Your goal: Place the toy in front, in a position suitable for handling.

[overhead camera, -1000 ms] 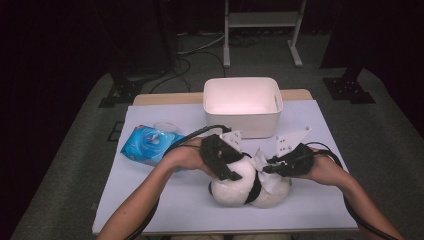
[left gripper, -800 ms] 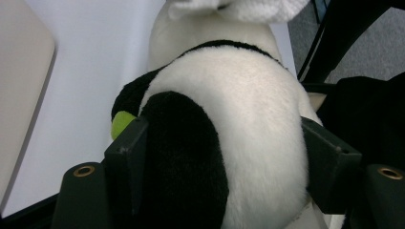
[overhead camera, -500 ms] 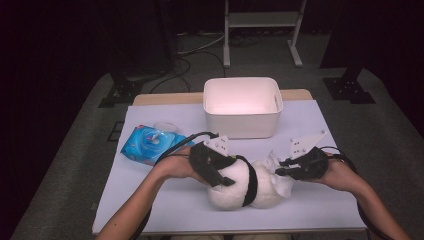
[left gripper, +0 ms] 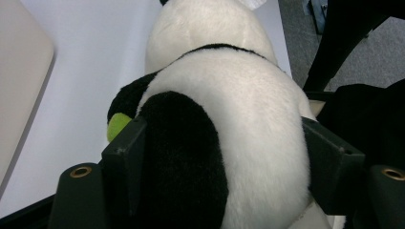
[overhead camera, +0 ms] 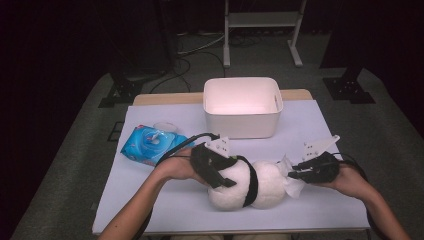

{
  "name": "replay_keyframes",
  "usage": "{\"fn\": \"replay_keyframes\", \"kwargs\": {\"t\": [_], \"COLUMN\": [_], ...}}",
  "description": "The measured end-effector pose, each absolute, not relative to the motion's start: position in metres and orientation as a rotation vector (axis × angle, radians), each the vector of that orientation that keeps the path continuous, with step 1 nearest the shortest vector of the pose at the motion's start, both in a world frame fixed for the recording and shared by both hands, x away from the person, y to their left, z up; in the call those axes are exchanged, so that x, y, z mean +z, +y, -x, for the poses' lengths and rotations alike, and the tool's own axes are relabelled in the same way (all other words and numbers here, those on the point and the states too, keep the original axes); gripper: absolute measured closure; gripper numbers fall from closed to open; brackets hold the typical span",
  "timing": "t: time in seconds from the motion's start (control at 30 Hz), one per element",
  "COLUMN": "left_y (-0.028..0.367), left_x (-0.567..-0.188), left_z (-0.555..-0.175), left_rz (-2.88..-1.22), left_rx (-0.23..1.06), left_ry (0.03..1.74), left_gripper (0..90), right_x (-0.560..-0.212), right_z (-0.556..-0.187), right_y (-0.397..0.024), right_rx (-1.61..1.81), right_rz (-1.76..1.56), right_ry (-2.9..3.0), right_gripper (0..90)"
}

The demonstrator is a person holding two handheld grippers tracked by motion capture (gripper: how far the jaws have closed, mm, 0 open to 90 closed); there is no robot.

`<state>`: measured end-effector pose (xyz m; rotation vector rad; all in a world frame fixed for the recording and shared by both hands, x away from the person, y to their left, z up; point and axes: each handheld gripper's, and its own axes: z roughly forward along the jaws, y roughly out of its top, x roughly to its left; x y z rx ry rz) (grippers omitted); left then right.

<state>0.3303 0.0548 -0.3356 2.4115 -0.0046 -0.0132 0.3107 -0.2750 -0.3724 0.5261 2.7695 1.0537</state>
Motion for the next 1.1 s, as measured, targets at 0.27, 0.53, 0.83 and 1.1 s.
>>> {"fn": "replay_keyframes", "kwargs": {"t": [0.27,0.53,0.83,1.1], "left_y": [0.05,0.049,0.05,0.051], "left_x": [-0.333,-0.332,-0.333,-0.334], "left_z": [-0.329,-0.328,-0.328,-0.331], "left_rz": [-2.423,-2.431,-2.423,-2.415], "left_rx": [0.002,0.008,0.004,-0.009], "left_ry": [-0.018,-0.02,-0.015,-0.006], "left_gripper": [27.0,26.9,26.8,26.5], "right_x": [-0.341,-0.33,-0.339,-0.358], "right_z": [-0.314,-0.32,-0.32,-0.319], "right_y": [-0.241,-0.209,-0.236,-0.263], "right_rx": [1.037,1.004,1.025,1.048], "right_rz": [-0.38,-0.277,-0.377,-0.481], "right_ry": [2.761,2.787,2.777,2.77], "right_gripper": [79.6,79.6,79.6,79.5]}}
